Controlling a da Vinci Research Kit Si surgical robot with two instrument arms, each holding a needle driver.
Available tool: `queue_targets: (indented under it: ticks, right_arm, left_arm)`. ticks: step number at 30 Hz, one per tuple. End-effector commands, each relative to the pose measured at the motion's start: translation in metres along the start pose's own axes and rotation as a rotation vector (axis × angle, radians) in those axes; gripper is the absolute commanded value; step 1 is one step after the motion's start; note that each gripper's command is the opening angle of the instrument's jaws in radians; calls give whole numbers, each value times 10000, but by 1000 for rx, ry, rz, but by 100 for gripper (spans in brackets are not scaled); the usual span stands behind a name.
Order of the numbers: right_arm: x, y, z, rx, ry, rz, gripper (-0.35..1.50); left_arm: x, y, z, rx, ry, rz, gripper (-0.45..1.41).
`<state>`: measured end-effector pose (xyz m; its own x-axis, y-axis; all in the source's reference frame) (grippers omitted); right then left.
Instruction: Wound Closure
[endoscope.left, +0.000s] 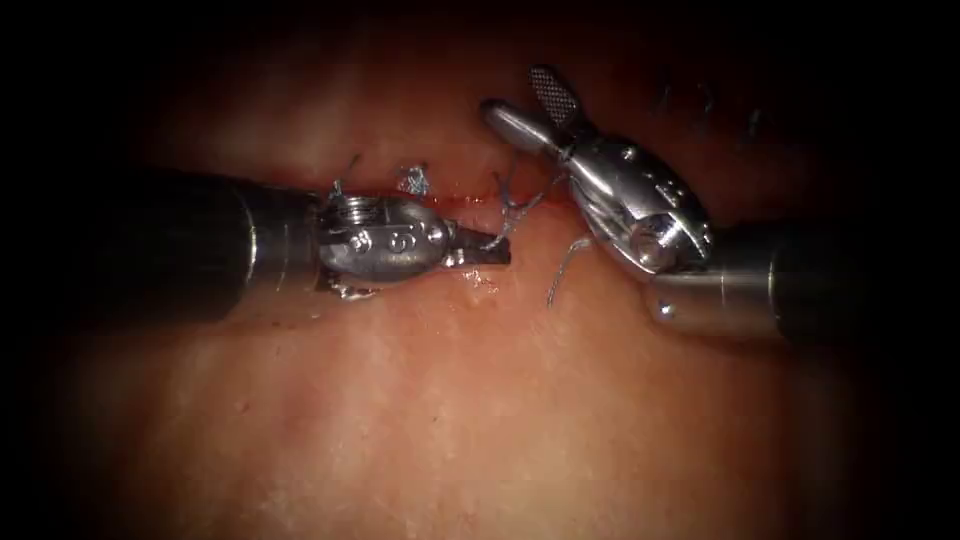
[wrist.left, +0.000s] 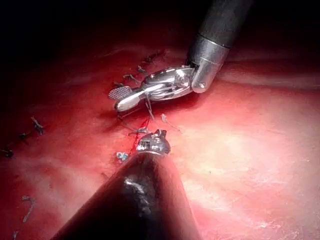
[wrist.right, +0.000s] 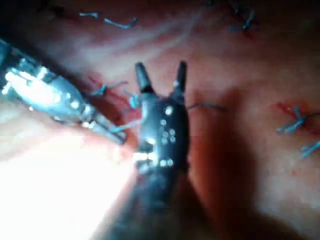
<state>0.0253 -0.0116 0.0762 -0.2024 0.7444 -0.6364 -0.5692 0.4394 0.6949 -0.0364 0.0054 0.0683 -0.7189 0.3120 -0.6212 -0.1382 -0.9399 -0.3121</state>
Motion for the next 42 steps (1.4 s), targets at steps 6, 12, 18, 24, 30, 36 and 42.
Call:
queue_targets:
  ticks: [6,12,18,24,30,36,42]
  right_arm:
    - [-22,14,7,-31,-51,161,133]
    - [-44,14,12,-1,-66,294,131]
    - [-72,6,15,21,-76,453,130]
    - [-86,-4,11,19,-78,550,128]
    - [-86,-2,9,-5,-64,613,128]
    - [-87,-3,5,-29,-54,693,128]
    - [-90,2,-4,-48,-41,712,128]
  left_arm:
    - [1,-6,7,1,2,2,-45]
    - [1,-6,7,-2,-3,3,-45]
    - [-1,-6,6,-4,-6,4,-45]
    - [-1,-5,6,-5,-8,5,-45]
    - [-2,-5,6,-5,-8,6,-45]
    - [-3,-4,6,-5,-8,7,-45]
    - [-4,-2,4,-7,-8,9,-45]
